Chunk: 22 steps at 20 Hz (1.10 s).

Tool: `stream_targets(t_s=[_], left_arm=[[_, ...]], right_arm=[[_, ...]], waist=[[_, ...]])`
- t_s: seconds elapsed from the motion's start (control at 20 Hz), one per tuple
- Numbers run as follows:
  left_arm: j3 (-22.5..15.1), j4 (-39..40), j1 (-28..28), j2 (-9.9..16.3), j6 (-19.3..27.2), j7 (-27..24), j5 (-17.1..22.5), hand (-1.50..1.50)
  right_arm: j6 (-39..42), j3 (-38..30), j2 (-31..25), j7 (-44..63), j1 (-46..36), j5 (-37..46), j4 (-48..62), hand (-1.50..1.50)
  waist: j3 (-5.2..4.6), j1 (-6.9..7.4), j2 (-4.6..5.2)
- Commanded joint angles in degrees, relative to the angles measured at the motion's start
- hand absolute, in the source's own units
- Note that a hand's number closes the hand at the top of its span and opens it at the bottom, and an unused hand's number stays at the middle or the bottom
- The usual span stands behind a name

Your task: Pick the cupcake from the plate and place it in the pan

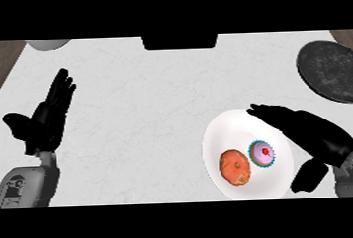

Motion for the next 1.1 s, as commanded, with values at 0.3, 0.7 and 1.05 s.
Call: stream_targets(t_s=[0.3,0.7,1.05], left_arm=[[1.29,-3.83,1.16,-0.23,-1.65,2.95,0.27,0.00],[3.69,1.06,-3.46,-0.49,-1.96,2.49,-0.61,0.00],[2.98,6.02,-0.88,-2.02,-2.95,-4.85,-2.78,0.00]], right_arm=[[5.08,1.83,1.94,2.07,-2.31,9.61,2.03,-1.50],[-0.07,4.28,7.61,-2.38,0.17,17.66,8.54,-1.50],[1.46,5.14,11.00,-1.78,-2.85,22.48,13.86,-1.50]], waist=[[-0.01,0.01,-0.03],[0.00,-0.19,0.02],[-0.02,-0.18,0.04]])
